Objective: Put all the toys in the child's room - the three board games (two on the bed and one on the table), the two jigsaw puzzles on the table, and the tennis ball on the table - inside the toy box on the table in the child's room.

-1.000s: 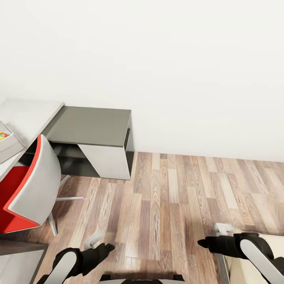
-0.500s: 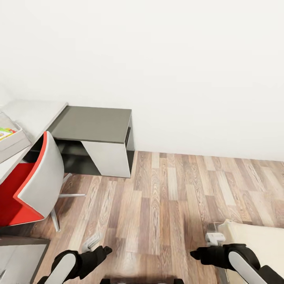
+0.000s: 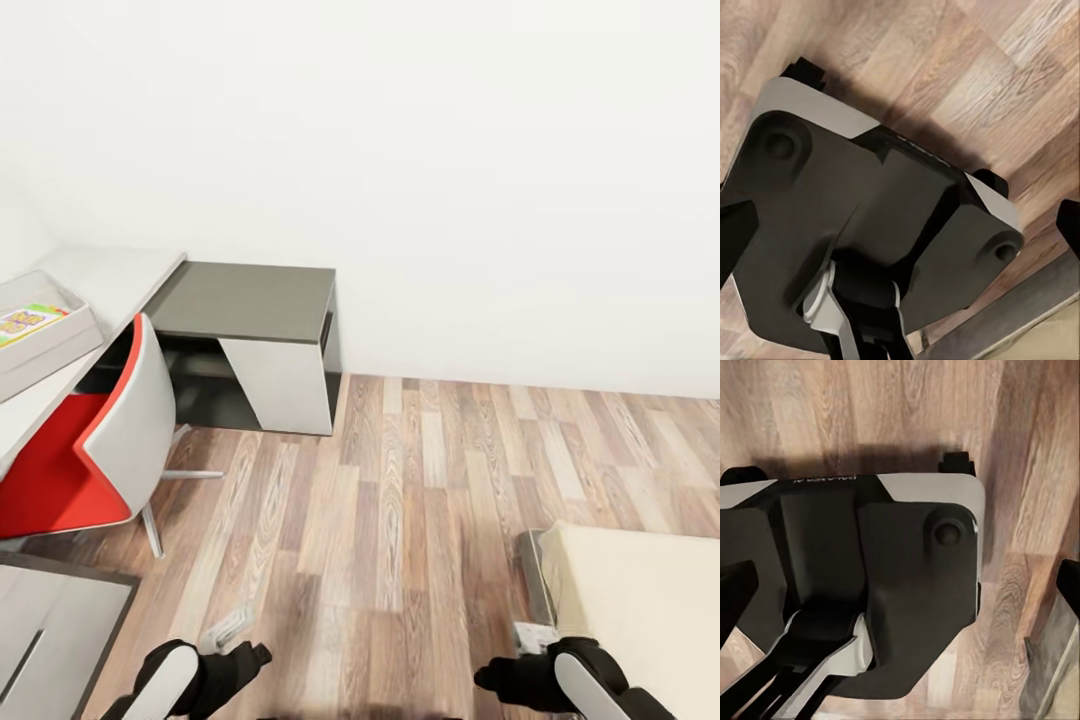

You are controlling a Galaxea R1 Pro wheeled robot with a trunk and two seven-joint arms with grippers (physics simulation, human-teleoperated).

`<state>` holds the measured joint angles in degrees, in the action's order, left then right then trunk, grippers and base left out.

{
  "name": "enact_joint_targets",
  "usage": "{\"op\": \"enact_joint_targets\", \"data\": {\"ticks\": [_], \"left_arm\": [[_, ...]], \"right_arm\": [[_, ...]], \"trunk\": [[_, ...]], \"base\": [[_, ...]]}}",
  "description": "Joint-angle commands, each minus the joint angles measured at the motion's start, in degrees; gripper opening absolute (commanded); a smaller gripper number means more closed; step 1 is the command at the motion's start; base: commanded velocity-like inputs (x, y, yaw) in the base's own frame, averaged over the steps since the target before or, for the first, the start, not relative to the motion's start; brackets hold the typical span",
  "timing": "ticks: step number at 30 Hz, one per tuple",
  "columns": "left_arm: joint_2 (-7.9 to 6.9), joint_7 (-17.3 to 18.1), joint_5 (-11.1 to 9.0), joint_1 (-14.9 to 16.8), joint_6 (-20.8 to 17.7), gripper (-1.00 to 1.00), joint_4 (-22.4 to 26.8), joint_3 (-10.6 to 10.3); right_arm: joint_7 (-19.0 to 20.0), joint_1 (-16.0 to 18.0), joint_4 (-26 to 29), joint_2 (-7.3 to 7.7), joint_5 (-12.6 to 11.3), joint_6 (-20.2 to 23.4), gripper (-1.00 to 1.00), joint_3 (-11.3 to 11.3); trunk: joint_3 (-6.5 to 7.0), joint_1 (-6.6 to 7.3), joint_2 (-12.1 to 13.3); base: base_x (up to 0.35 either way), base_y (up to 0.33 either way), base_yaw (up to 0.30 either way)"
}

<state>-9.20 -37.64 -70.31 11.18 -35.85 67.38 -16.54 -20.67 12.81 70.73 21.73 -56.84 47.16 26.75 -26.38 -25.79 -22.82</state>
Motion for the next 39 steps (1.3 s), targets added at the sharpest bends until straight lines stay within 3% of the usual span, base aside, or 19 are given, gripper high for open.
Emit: {"op": "enact_joint_targets", "data": {"ticks": [1,7,12,18,23,27,28,33,36,39], "left_arm": [[-0.01,-0.13,-0.3,0.25,0.06,1.0,-0.52,-0.14],[-0.17,1.9,0.57,0.58,0.02,1.0,-4.37,-0.5],[-0.17,2.91,1.15,0.47,0.29,1.0,-11.98,-0.78],[-0.28,7.97,4.62,0.41,5.1,1.0,-21.02,-0.83],[-0.19,15.48,7.85,0.4,9.74,1.0,-29.43,-0.85],[-0.15,20.26,9.64,0.41,12.63,1.0,-35.3,-0.81],[-0.15,20.26,9.64,0.41,12.63,1.0,-35.3,-0.81],[-0.12,23.23,10.54,0.4,17.35,1.0,-39.88,-0.8],[-0.07,24.11,10.6,0.36,20.83,1.0,-43.21,-0.7],[-0.01,24.39,10.45,0.35,22.49,1.0,-45.73,-0.39]], "right_arm": [[-0.6,0.07,-1.02,-0.08,-0.53,-0.44,1.0,0.2],[-0.52,-0.24,-5.49,-0.49,1.42,-5.61,1.0,0.58],[-0.15,-0.57,-9.25,-0.62,3.26,-8.31,1.0,2.56],[6.09,-0.57,-17.14,-1.7,4.13,-15.99,1.0,6.69],[11.82,-0.31,-26.13,-4.03,4.75,-25.6,1.0,10.26],[13.77,-0.12,-33.61,-6.98,5.94,-31.67,1.0,12.02],[13.77,-0.12,-33.61,-6.98,5.94,-31.67,1.0,12.02],[14.7,0.0,-39.99,-10.21,8.9,-37.69,1.0,12.9],[14.99,0.01,-42.06,-11.34,11.88,-40.4,1.0,13.21],[15.06,0.01,-42.76,-11.73,13.19,-41.34,1.0,13.31]], "trunk": [[0.01,0.0,-0.11],[0.57,0.0,-0.11],[1.04,0.0,-0.11],[1.6,0.0,-0.11],[2.07,0.0,-0.11],[2.44,0.0,-0.11],[2.53,0.0,-0.11],[3.0,0.0,-0.11],[3.28,0.0,-0.11],[3.56,0.0,-0.11]], "base": [[-0.327,0.0,0.0],[-0.327,0.0,0.0],[-0.308,0.0,0.0],[-0.13,0.0,0.001],[-0.037,0.0,0.028],[-0.013,0.0,0.049],[-0.009,0.0,0.053],[-0.005,0.0,0.049],[-0.002,0.0,0.021],[-0.001,0.0,0.01]]}}
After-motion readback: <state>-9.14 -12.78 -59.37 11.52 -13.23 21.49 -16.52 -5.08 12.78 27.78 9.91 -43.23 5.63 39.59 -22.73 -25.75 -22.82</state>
